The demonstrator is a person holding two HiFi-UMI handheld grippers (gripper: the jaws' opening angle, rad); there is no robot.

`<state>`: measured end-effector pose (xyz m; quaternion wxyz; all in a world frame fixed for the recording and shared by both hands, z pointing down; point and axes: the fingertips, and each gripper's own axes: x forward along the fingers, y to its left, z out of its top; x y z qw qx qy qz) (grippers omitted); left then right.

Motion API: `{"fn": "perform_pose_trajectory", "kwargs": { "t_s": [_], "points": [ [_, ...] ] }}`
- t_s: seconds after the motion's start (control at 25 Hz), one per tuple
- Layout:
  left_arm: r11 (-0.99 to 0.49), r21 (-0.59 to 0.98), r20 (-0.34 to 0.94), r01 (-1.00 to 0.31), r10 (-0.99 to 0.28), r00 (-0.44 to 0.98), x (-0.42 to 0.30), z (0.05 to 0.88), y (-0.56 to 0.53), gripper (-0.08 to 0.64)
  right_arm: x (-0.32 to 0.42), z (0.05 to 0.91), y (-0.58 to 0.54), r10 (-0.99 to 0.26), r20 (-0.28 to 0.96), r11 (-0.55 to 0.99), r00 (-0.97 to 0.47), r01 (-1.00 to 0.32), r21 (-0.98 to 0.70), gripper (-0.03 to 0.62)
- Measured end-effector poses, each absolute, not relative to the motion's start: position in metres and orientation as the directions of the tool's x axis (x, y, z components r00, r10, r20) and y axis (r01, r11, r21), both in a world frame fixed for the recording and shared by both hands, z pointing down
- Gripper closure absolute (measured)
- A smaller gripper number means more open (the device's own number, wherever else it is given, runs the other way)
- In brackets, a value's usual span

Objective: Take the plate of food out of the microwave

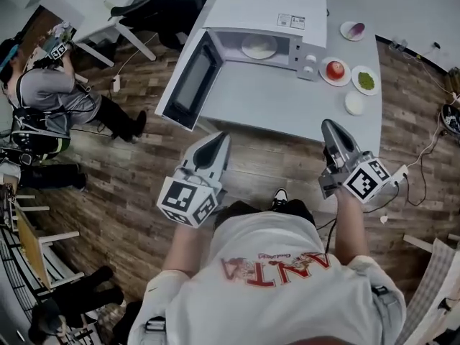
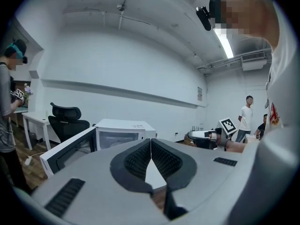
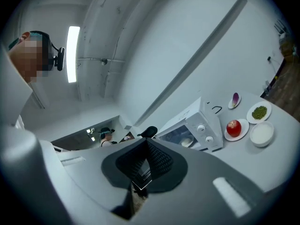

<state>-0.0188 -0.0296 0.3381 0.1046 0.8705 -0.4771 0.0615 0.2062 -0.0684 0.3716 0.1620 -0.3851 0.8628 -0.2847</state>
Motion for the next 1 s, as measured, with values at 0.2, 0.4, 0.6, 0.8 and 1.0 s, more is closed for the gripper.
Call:
{"fn": "perform_pose_trajectory", "kwargs": {
  "t_s": [0.2,0.4,0.6,0.8,1.0],
  "points": [
    [-0.519,0.138,0.244,-0.844,-0.808,0.537,-0.002,0.346,-0.053,0.551,0.229,0.389,-0.091,-0.771,-0.049,0.508,-0.635,-0.566,-0.649,0.589],
    [-0.552,0.140,0.244,-0.822,-0.785,0.569,0.008,0.347,-0.075,0.551,0.246,0.398,-0.107,-0.800,-0.023,0.463,-0.600,-0.592,-0.660,0.589],
    [-0.584,0.176,0.191,-0.792,-0.769,0.610,0.005,0.348,-0.103,0.551,0.237,0.391,-0.122,-0.810,0.002,0.453,-0.586,-0.629,-0.632,0.589],
    [-0.615,0.190,0.134,-0.765,-0.756,0.641,-0.013,0.342,-0.137,0.551,0.220,0.365,-0.154,-0.821,0.004,0.464,-0.571,-0.671,-0.579,0.590],
    [-0.638,0.195,0.111,-0.745,-0.740,0.663,-0.038,0.341,-0.165,0.551,0.169,0.350,-0.176,-0.817,0.004,0.479,-0.577,-0.681,-0.554,0.589]
  ]
}}
